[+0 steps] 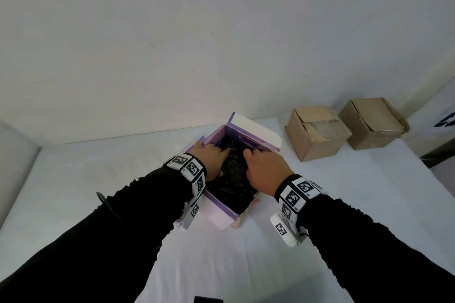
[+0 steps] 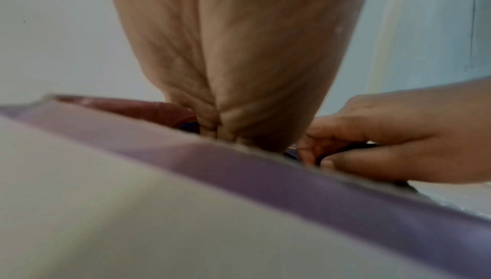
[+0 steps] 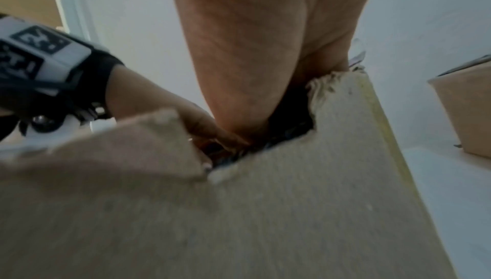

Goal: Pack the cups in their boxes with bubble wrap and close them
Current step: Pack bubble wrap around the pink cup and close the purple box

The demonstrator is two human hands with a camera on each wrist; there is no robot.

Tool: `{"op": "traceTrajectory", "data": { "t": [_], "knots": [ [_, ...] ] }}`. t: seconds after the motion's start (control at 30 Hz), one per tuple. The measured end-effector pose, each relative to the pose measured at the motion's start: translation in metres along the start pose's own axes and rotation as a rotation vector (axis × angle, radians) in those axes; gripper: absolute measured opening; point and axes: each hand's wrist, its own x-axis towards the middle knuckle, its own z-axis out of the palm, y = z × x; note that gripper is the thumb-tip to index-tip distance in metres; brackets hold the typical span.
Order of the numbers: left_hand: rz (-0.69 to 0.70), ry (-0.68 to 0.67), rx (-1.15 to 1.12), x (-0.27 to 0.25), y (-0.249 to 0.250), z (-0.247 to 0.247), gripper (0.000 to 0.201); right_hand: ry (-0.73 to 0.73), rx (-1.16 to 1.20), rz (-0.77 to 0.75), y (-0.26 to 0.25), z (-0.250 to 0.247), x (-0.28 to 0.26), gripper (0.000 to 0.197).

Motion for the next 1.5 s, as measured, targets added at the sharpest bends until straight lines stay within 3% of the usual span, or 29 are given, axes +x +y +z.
{"op": "traceTrajectory", "data": {
  "t": [0.1,0.2,0.27,0.37,0.43,0.5,0.53,0.67,0.87,0.97,1.17,1.37,1.5],
  "knots": [
    [0.038,0.045,-0.021,0.002,-0.007,-0.004,0.072,-0.044,0.042,0.004,0.002,-0.003,0.002,0.021],
    [0.043,0.137,-0.025,-0.002,-0.008,-0.009,0.072,0.104,0.046,-0.063,0.007,-0.004,-0.004,0.021],
    [0.014,0.192,0.040,-0.011,-0.001,-0.008,0.067,0.115,0.068,-0.099,0.011,-0.004,-0.011,0.020],
    [-0.034,0.398,0.113,-0.034,0.019,-0.002,0.046,0.040,0.084,-0.130,0.020,-0.004,-0.019,0.031],
    [0.003,0.461,0.015,-0.051,0.036,0.002,0.055,0.049,0.105,-0.153,0.025,-0.004,-0.021,0.031],
    [0.054,0.379,-0.048,-0.065,0.050,0.006,0.077,0.069,0.102,-0.182,0.027,-0.001,-0.022,0.031],
    [0.070,0.332,-0.051,-0.070,0.054,0.009,0.077,0.078,0.088,-0.199,0.027,0.002,-0.023,0.032],
    [0.084,0.273,-0.057,-0.077,0.056,0.021,0.042,0.104,0.147,-0.189,0.024,0.006,-0.032,0.039],
    [0.049,0.309,-0.003,-0.083,0.048,0.029,0.025,-0.032,0.206,-0.218,0.027,-0.005,-0.043,0.031],
    [0.044,0.349,0.037,-0.084,0.041,0.036,0.023,0.003,0.139,-0.191,0.021,0.001,-0.048,0.015],
    [0.017,0.377,0.074,-0.085,0.043,0.046,0.005,0.010,-0.029,-0.117,0.001,-0.007,-0.054,0.028],
    [-0.100,0.562,0.165,-0.088,0.038,0.059,0.020,0.018,-0.050,-0.178,-0.011,0.004,-0.058,0.032],
    [-0.149,0.568,0.165,-0.085,0.040,0.064,0.022,-0.056,-0.064,-0.160,-0.014,0.005,-0.052,0.040]
  ]
}}
